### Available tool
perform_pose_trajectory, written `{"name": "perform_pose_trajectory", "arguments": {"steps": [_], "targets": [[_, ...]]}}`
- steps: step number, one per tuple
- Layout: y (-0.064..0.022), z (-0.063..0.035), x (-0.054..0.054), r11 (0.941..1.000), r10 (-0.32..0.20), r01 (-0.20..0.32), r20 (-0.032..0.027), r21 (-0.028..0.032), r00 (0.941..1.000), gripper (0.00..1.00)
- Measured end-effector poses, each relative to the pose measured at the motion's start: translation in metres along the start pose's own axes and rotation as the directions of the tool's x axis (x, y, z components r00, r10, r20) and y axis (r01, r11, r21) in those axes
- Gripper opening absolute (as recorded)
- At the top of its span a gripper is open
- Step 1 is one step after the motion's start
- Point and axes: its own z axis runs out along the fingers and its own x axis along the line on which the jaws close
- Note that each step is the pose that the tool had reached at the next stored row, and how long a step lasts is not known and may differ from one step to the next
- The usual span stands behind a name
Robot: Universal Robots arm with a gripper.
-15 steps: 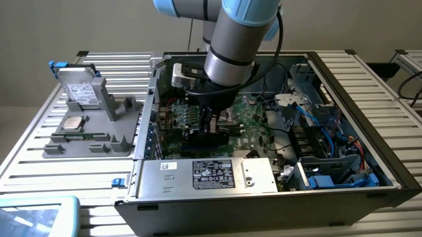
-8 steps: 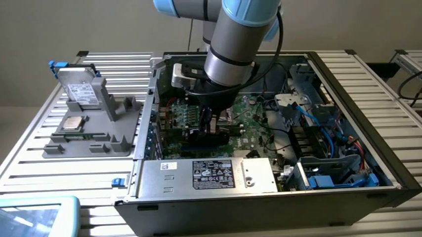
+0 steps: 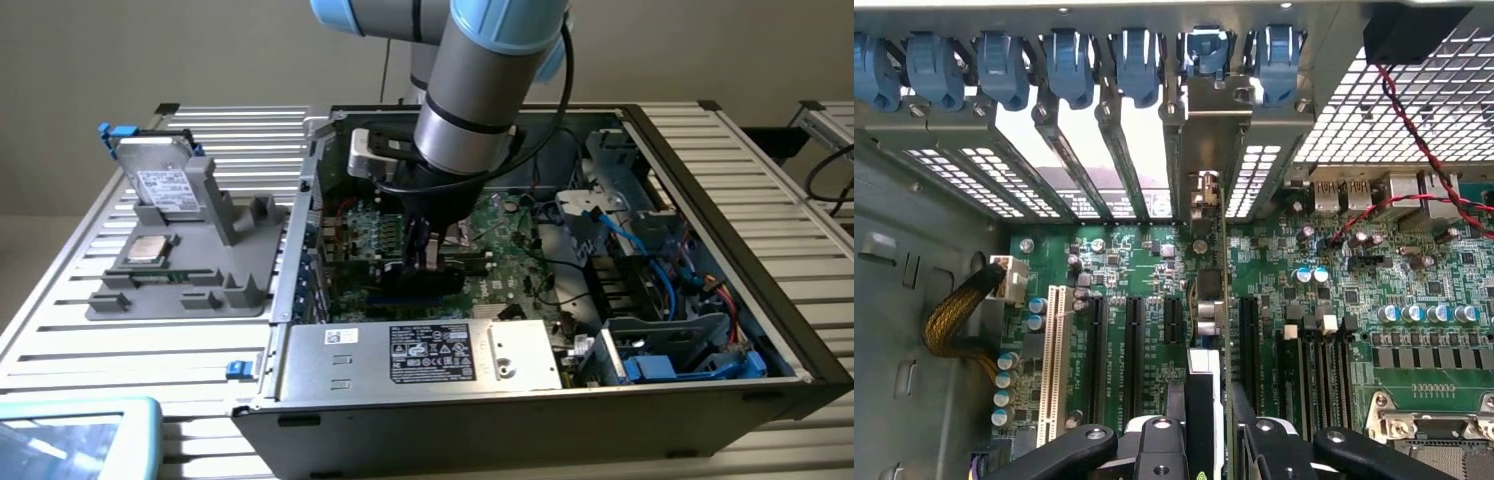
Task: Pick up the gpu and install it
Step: 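Insert the gpu into the slot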
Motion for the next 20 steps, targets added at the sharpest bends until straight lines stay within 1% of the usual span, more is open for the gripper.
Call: {"name": "perform_pose_trajectory", "arguments": {"steps": [7,13,18,20], "targets": [[-0.0003,0.0011,-0.0001,1.0000,0.000,0.000,0.0000,-0.0034,1.0000,0.27],[-0.0007,0.0011,-0.0001,0.9999,0.001,-0.001,0.0016,-0.0138,1.0000,0.27],[-0.0007,0.0012,0.0001,0.9999,0.001,-0.001,0.0019,-0.0144,1.0000,0.27],[-0.0010,0.0012,0.0008,0.9999,0.001,-0.001,0.0032,-0.0144,1.0000,0.27]]}}
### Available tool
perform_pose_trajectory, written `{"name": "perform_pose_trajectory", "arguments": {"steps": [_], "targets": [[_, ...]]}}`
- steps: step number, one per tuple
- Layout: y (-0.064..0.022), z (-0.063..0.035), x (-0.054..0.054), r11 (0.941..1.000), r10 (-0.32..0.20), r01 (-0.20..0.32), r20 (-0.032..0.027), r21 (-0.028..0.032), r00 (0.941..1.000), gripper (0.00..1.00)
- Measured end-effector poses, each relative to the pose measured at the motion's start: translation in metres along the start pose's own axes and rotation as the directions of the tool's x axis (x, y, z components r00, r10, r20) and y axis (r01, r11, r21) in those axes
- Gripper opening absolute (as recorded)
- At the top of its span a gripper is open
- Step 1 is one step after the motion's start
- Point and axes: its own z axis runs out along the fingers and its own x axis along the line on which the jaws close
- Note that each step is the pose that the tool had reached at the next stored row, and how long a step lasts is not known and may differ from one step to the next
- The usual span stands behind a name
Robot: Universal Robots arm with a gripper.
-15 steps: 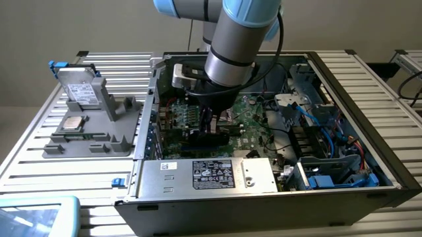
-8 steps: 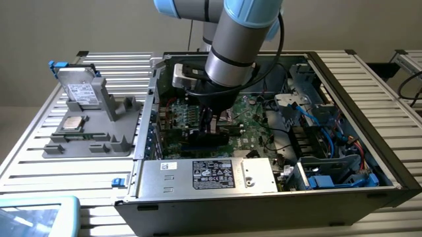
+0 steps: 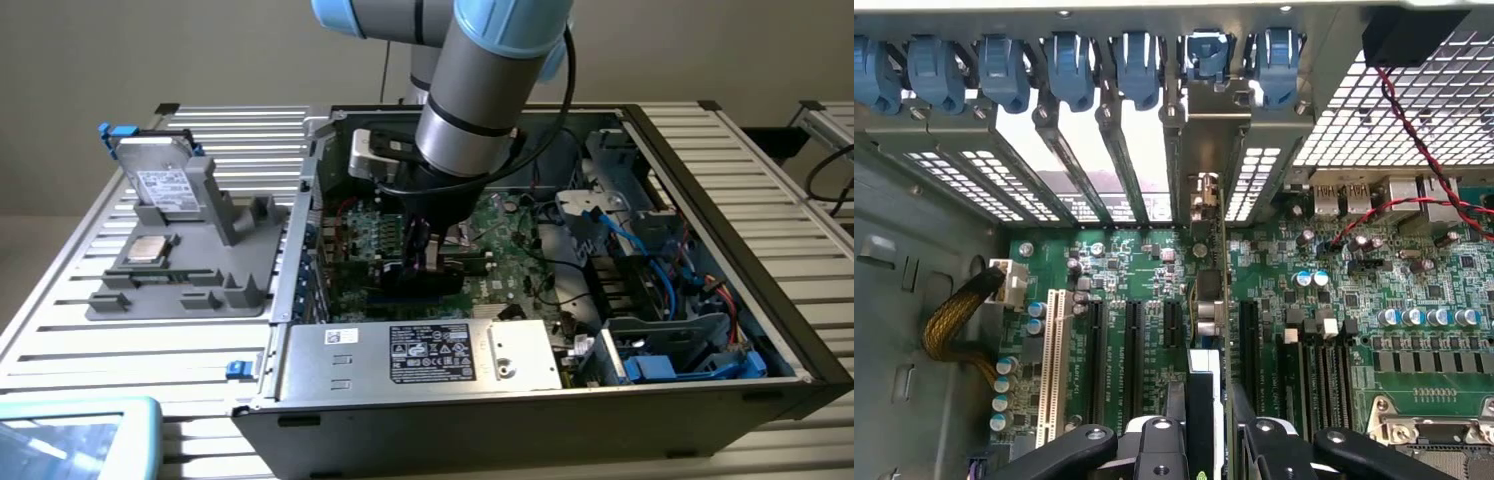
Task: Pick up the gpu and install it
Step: 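Insert the gpu into the slot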
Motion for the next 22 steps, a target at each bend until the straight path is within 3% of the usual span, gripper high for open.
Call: {"name": "perform_pose_trajectory", "arguments": {"steps": [7,10,12,22], "targets": [[-0.0001,-0.0002,0.0003,1.0000,0.000,0.000,0.0009,-0.0010,1.0000,0.27],[-0.0006,-0.0002,0.0010,0.9999,-0.001,0.001,0.0027,-0.0121,1.0000,0.27],[-0.0012,-0.0003,0.0019,0.9999,-0.002,0.002,0.0053,-0.0165,1.0000,0.27],[-0.0030,-0.0009,0.0026,0.9998,-0.002,0.002,0.0076,-0.0174,1.0000,0.27]]}}
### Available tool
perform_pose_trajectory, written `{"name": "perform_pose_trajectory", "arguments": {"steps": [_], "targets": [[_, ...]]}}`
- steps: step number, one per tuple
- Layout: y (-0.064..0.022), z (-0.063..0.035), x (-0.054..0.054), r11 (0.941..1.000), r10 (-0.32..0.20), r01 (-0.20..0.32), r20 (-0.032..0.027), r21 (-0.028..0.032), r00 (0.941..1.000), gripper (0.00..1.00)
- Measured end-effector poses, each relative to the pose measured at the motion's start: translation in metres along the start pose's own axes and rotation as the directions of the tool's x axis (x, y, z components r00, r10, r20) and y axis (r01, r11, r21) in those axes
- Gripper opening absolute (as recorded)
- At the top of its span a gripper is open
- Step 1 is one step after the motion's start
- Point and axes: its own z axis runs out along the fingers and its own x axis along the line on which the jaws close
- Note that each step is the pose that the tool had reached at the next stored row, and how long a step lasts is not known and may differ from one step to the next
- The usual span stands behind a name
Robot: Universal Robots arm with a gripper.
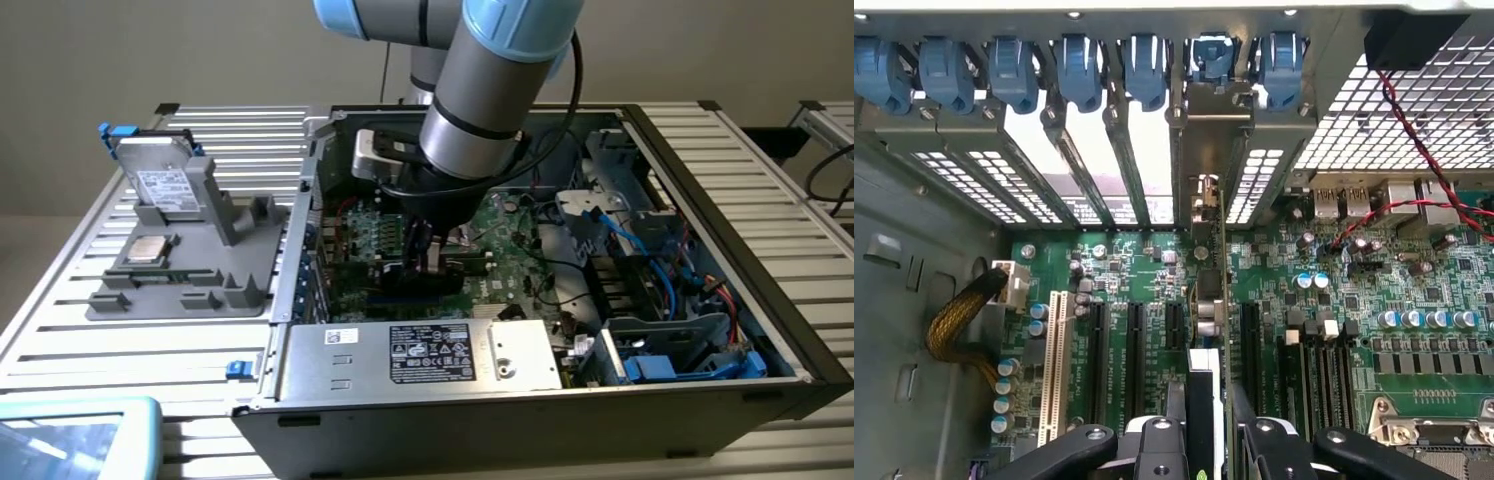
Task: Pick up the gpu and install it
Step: 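Insert the gpu into the slot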
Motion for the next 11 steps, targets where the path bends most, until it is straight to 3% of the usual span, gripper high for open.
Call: {"name": "perform_pose_trajectory", "arguments": {"steps": [11], "targets": [[-0.0002,0.0001,0.0001,1.0000,-0.002,0.002,0.0057,-0.0002,1.0000,0.27]]}}
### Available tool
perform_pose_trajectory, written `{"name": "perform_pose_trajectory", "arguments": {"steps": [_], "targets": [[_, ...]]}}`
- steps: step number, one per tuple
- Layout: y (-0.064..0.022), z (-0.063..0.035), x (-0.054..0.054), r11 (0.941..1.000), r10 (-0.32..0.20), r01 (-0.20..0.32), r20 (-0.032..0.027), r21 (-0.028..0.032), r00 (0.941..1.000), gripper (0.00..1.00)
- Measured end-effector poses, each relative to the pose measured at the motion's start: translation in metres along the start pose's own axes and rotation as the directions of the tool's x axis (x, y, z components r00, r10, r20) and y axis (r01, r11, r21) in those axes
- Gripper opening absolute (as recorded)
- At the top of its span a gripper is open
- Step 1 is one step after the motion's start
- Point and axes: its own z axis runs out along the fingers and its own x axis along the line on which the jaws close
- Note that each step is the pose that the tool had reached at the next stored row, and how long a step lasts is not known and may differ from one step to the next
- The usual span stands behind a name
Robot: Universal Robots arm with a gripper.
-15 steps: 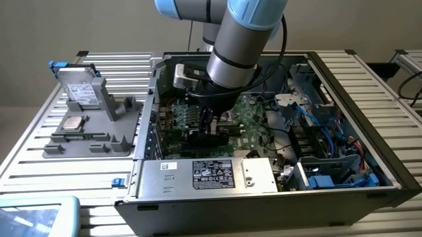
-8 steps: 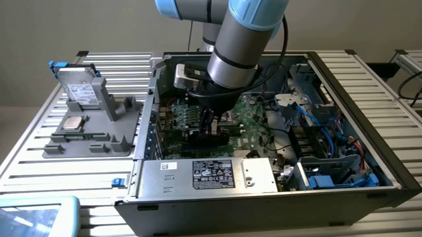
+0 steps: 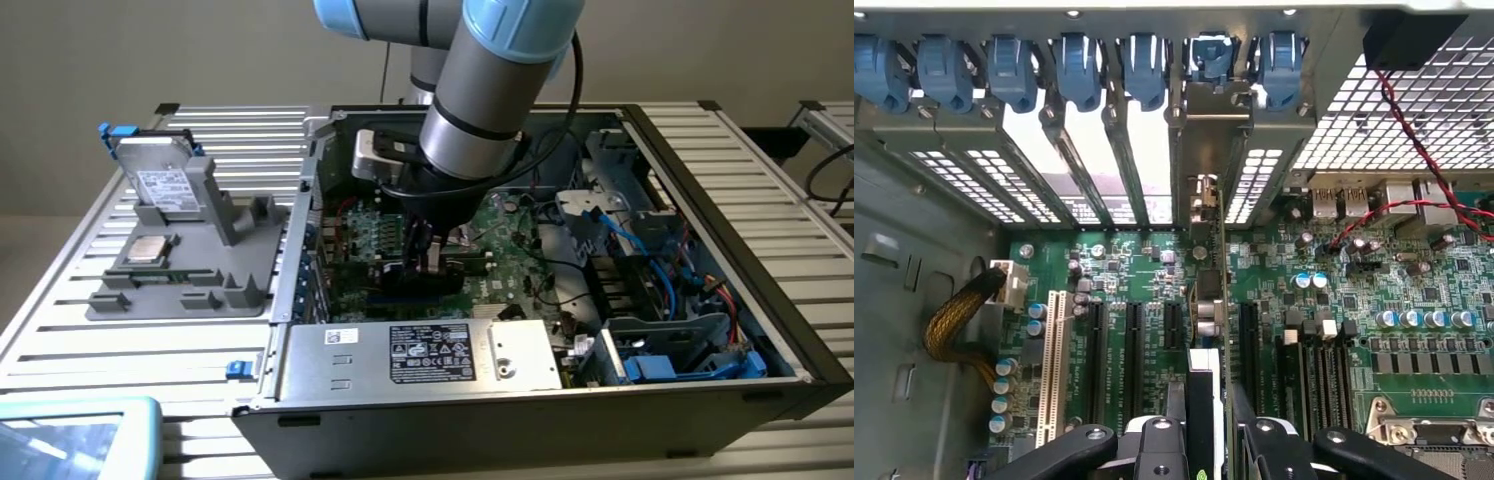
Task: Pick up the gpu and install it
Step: 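Insert the gpu into the slot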
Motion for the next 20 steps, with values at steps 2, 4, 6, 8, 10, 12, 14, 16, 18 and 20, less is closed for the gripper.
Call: {"name": "perform_pose_trajectory", "arguments": {"steps": [2,4,6,8,10,12,14,16,18,20], "targets": [[0.0000,0.0000,0.0000,1.0000,0.000,0.000,0.0006,0.0000,1.0000,0.27],[0.0000,0.0000,0.0000,1.0000,0.000,0.000,0.0007,0.0000,1.0000,0.27],[0.0000,0.0000,0.0000,1.0000,0.000,0.000,0.0007,0.0000,1.0000,0.27],[0.0000,0.0001,0.0000,1.0000,0.000,0.000,0.0006,0.0000,1.0000,0.27],[-0.0001,0.0002,0.0000,1.0000,0.000,0.000,0.0005,0.0000,1.0000,0.27],[-0.0001,0.0004,0.0000,1.0000,0.000,0.000,0.0006,0.0000,1.0000,0.27],[-0.0001,0.0004,0.0000,1.0000,0.000,0.000,0.0007,0.0000,1.0000,0.27],[-0.0001,0.0004,0.0000,1.0000,0.000,0.000,0.0007,0.0000,1.0000,0.27],[-0.0001,0.0004,0.0000,1.0000,-0.002,0.002,0.0004,0.0000,1.0000,0.27],[-0.0001,0.0004,0.0000,1.0000,-0.002,0.002,0.0002,0.0000,1.0000,0.27]]}}
